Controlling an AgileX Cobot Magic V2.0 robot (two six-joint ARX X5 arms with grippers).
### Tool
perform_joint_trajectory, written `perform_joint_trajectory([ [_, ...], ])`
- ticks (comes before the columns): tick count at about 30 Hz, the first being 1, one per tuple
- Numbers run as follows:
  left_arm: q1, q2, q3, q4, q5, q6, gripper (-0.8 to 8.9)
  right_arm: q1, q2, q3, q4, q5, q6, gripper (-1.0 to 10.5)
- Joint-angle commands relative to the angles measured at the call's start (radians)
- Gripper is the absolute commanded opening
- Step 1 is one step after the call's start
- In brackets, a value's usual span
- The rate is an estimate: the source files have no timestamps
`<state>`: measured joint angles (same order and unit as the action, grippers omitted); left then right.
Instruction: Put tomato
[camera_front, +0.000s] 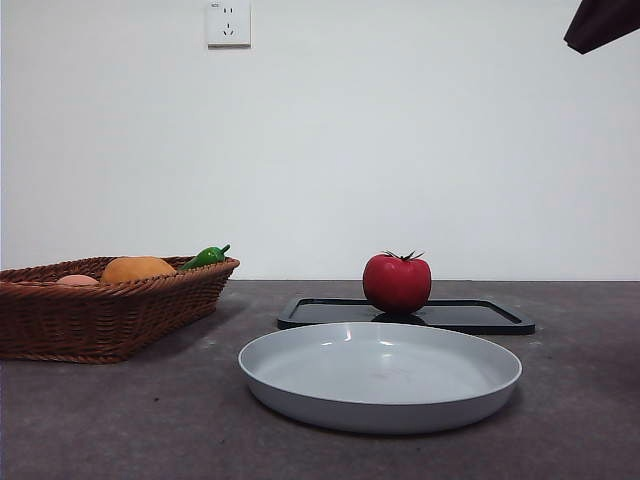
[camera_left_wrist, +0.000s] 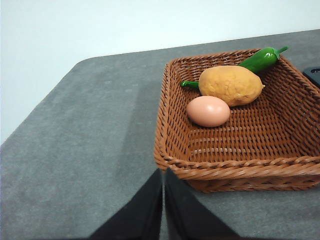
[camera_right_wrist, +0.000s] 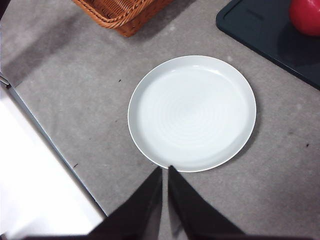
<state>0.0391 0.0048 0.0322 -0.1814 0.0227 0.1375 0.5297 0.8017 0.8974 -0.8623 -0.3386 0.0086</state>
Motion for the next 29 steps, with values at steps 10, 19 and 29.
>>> perform_joint_trajectory([
  [10,0.002,-0.002,-0.021,-0.007,-0.005,-0.011,0.07,0.007,0.006,0.008,0.010,-0.002,0.014,0.1],
  [19,0.002,-0.002,-0.021,-0.007,-0.005,-0.011,0.07,0.007,0.003,0.008,0.009,-0.002,0.013,0.1],
  [29,0.002,-0.002,-0.021,-0.007,-0.005,-0.011,0.07,-0.272,-0.204,-0.083,0.242,-0.003,-0.042,0.1],
])
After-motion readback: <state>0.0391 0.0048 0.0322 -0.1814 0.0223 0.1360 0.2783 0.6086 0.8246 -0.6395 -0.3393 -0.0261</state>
